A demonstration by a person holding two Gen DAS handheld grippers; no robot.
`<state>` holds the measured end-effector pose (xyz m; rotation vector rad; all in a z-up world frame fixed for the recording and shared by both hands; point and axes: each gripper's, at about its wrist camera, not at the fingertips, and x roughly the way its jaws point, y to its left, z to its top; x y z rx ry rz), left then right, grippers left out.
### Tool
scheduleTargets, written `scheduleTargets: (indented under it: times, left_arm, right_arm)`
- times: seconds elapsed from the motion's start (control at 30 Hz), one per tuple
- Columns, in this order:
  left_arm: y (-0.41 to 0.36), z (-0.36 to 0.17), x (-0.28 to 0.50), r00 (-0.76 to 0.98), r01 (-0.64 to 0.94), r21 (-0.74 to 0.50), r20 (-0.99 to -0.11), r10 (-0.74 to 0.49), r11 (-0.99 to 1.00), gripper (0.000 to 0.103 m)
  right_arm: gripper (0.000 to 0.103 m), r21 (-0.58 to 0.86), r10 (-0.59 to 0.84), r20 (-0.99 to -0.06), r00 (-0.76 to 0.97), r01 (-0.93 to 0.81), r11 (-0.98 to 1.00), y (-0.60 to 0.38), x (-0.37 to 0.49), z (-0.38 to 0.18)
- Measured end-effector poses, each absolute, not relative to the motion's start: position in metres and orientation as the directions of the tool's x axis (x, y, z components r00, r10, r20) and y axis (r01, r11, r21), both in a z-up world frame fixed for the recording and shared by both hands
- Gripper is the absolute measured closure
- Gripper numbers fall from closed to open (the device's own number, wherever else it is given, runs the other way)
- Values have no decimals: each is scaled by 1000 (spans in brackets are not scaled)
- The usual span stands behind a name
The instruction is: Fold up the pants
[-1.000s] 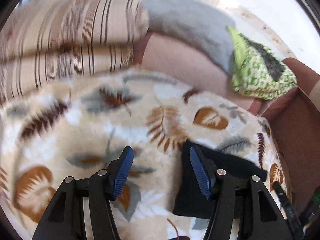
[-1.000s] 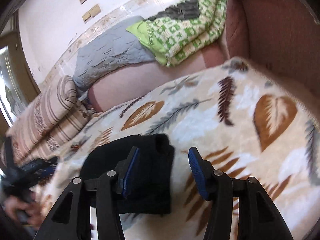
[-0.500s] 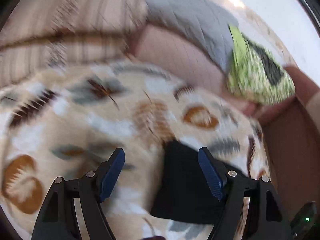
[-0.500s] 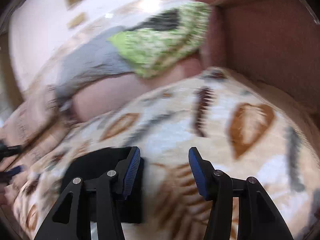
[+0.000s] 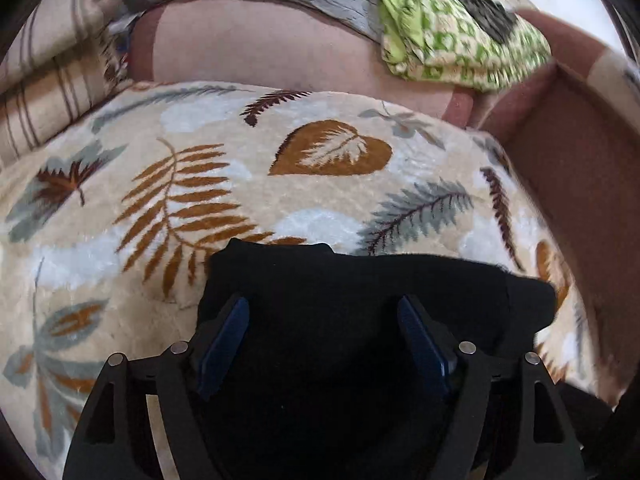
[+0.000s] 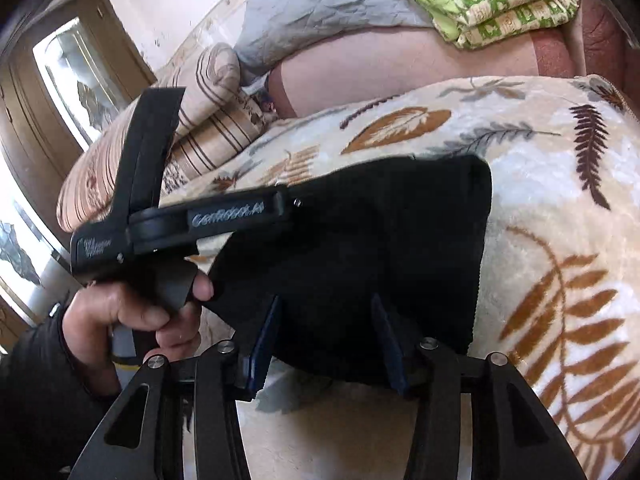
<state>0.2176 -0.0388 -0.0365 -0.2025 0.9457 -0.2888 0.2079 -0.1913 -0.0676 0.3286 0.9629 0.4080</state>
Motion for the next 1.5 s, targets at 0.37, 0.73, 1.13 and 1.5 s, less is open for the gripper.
scheduleTargets:
  times: [0.37,0.73,1.13,1.5]
  left_arm:
    - [-29,-10,207,737,76,-91,-666,-118,993,28]
    - [-49,11,104,763,101,-31,-639,-97,994,7]
    - [-48,19,9,798,108,23,-598,-73,994,2]
    - [-39,23,29,762,162,-72,-625,-171,984,1]
  right_arm:
    - [49,196,233,-749,620,-128,972,-183,248,-79]
    - [32,145,164,-493,854,-105,984,-197,142,9]
    - [25,329,184,-569,802,17,944,-209,118,11]
    - [25,310,226,-598,769,-38,950,-186,112,3]
